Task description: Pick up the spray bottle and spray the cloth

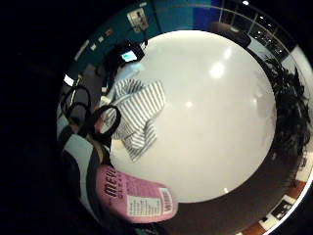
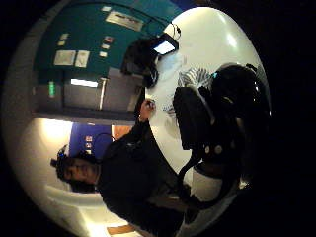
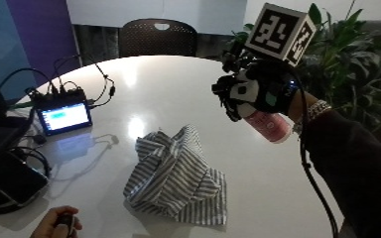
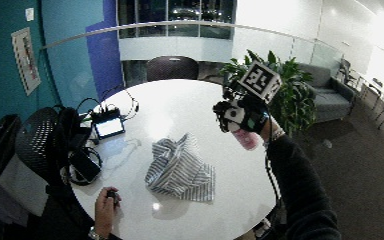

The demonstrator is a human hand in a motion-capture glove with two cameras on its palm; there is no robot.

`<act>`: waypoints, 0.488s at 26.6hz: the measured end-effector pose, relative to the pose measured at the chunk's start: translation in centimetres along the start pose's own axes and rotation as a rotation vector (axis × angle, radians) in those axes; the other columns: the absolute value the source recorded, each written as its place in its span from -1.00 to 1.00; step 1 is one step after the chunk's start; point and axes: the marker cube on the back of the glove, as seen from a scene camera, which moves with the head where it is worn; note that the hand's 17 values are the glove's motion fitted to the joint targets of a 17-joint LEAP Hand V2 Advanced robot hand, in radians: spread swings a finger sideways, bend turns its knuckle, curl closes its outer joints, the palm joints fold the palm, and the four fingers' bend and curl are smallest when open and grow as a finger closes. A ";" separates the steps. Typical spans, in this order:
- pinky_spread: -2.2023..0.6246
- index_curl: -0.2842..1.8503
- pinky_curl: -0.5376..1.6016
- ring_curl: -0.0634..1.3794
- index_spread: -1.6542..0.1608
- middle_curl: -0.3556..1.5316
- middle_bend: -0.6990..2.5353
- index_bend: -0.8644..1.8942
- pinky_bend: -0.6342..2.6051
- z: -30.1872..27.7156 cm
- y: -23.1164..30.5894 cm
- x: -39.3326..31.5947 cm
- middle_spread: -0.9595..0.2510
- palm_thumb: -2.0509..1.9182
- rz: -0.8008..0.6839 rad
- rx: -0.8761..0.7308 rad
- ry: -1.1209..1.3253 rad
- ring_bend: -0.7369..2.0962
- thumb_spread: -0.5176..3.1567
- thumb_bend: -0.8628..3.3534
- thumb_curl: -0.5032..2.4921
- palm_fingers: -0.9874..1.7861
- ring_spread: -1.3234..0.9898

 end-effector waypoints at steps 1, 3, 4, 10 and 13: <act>0.35 -0.25 -0.16 -0.29 0.53 -0.09 -0.18 -0.08 -0.35 0.1 -0.2 -0.2 0.29 0.36 0.010 -0.034 0.025 -0.02 0.03 -0.59 -0.49 0.76 0.00; 0.35 -0.25 -0.15 -0.29 0.53 -0.09 -0.18 -0.07 -0.35 0.4 -0.5 -0.6 0.29 0.37 0.034 -0.100 0.078 -0.01 0.03 -0.58 -0.49 0.76 0.00; 0.35 -0.25 -0.15 -0.29 0.53 -0.09 -0.18 -0.07 -0.35 0.6 -0.7 -0.8 0.29 0.37 0.046 -0.133 0.107 -0.01 0.04 -0.58 -0.49 0.76 0.00; 0.35 -0.24 -0.15 -0.29 0.54 -0.09 -0.17 -0.07 -0.35 2.1 -1.6 -2.4 0.29 0.37 0.095 -0.337 0.274 0.00 0.04 -0.59 -0.49 0.75 0.00; 0.35 -0.24 -0.15 -0.29 0.54 -0.09 -0.17 -0.07 -0.35 3.0 -1.7 -2.9 0.28 0.38 0.116 -0.419 0.324 0.00 0.05 -0.59 -0.48 0.75 0.00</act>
